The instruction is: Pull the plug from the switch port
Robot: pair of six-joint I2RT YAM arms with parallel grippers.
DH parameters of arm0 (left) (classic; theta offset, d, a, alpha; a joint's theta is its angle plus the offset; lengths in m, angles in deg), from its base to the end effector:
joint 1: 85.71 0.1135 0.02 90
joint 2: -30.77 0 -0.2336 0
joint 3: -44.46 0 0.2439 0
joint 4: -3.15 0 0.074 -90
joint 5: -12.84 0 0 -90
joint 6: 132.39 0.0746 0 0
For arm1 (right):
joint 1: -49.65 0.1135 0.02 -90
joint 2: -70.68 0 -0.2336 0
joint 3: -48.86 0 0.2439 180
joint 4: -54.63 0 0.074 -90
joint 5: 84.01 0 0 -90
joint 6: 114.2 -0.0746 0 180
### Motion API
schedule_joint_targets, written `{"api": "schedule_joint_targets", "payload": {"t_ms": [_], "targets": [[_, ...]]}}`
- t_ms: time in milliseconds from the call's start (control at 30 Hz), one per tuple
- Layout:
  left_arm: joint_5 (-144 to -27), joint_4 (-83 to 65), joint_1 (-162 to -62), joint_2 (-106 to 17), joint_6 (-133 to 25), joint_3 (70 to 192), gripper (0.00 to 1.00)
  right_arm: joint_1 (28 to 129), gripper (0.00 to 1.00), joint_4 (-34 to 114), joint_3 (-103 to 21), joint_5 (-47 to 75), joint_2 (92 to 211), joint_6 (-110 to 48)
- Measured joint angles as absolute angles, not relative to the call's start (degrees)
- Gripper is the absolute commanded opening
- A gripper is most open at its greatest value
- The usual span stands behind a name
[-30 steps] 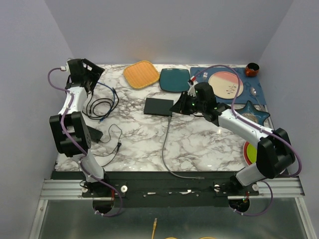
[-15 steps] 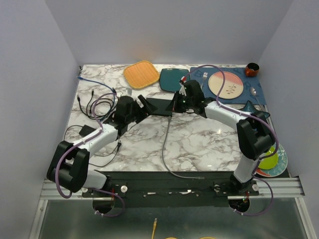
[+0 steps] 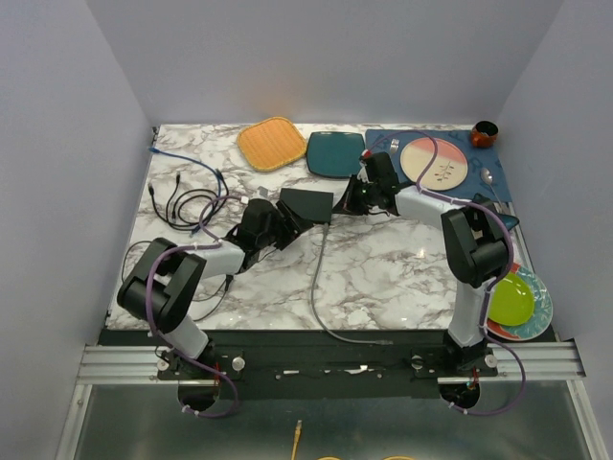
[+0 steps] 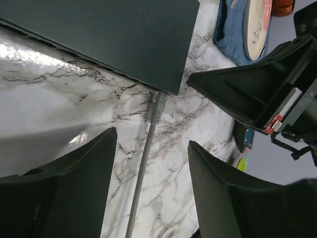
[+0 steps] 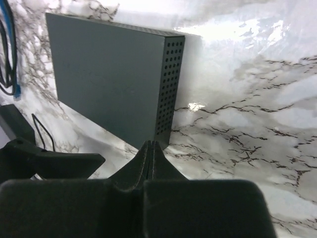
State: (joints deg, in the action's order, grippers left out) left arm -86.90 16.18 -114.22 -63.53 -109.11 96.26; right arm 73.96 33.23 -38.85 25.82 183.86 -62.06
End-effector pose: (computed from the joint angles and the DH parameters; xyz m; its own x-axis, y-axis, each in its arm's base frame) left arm 0.2978 -0.1761 0.1091 -0.7219 -0.6382 -0.2676 -0.1600 0.5302 -0.8326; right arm 0.3821 0.2004 0.1181 -0.8925 0.2304 -0.3878 -0.0644 0.7859 0.6150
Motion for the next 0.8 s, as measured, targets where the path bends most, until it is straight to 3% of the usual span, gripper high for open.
{"api": "schedule_joint_targets", "payload": {"t_ms": [667, 733, 800], "targets": [[-90.53, 33.46, -114.68, -76.77, -118.14, 96.83, 0.66, 74.07, 0.01, 34.04, -40.58, 27.97, 180.56, -64.16], [-90.79, 33.86, -114.66, -76.93, -118.64, 96.76, 0.65, 74.07, 0.02, 34.41, -40.64, 28.47, 180.74, -64.69], [-90.94, 33.57, -114.39, -76.40, -118.66, 96.61, 0.65, 74.07, 0.10, 34.76, -40.07, 28.56, 180.76, -64.99]]}}
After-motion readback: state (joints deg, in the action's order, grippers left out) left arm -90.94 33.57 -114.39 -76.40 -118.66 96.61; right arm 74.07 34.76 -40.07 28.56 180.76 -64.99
